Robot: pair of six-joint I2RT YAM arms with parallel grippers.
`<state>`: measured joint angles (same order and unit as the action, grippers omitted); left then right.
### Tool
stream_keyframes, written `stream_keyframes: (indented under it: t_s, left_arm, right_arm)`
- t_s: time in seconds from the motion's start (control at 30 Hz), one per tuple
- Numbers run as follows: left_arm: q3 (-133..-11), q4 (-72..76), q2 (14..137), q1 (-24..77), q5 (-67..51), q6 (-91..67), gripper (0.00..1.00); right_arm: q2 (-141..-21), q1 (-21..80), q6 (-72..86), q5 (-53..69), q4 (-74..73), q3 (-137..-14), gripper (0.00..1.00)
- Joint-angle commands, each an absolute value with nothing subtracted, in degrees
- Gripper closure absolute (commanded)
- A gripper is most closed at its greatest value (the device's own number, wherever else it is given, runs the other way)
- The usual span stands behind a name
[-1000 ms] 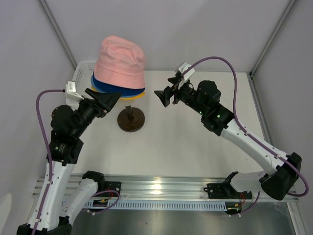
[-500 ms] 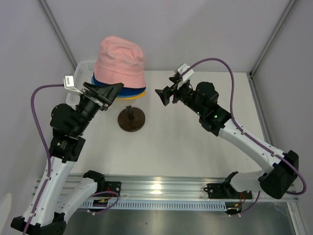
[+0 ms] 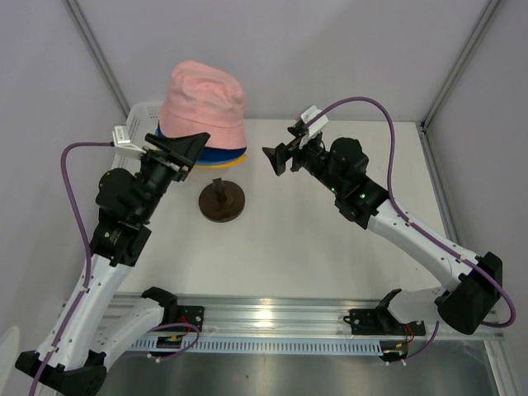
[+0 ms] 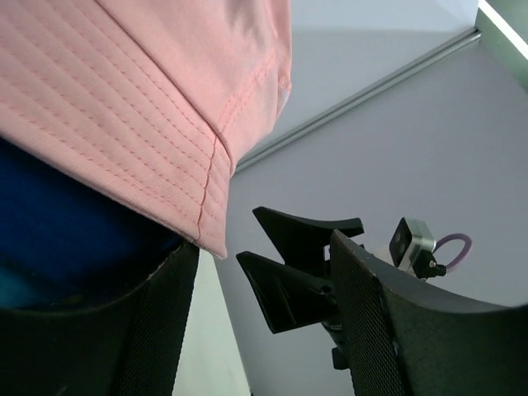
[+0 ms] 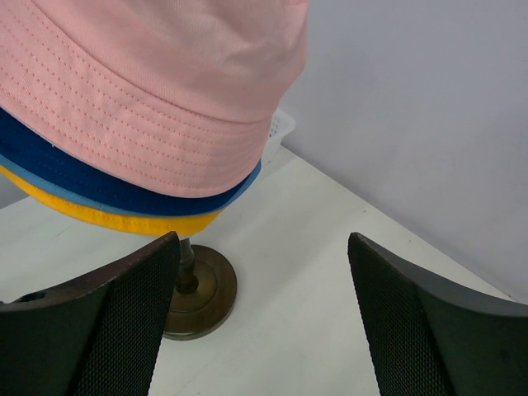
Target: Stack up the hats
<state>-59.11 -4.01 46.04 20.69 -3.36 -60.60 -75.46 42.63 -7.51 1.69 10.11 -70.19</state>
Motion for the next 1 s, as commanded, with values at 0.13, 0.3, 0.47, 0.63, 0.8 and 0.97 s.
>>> stream_keyframes:
  t_s: [0.13,0.3,0.47,0.63,0.8,0.97]
  left_arm:
    - [-57.74,2.46,44.56,22.76,9.13,-62.49,0.42]
    - [-58.01,2.46,46.05,23.03,10.37,-63.89,0.65]
    - [-57.39,1.24,46.32,23.12,11.60,-64.77,0.99]
    - [-54.93,0.62,43.51,24.25,12.65,-65.13,0.99]
    - [-52.30,-4.39,39.29,25.84,14.85,-64.86,0.99]
    - [-48.96,-8.08,36.48,26.10,16.17,-66.18,0.99]
  right_arm:
    - [-75.85,42.80,-7.82,0.53,14.33,-70.93,0.14]
    - [-75.76,42.71,-8.17,0.09,14.76,-71.02,0.13]
    - [-75.76,42.71,-7.74,0.09,15.38,-70.84,0.13]
    - [-76.20,42.71,-5.54,0.53,16.43,-70.58,0.12]
    - [-77.52,42.71,1.65,1.05,18.81,-71.19,0.09]
    - [-79.36,42.71,8.34,3.16,19.69,-73.30,0.09]
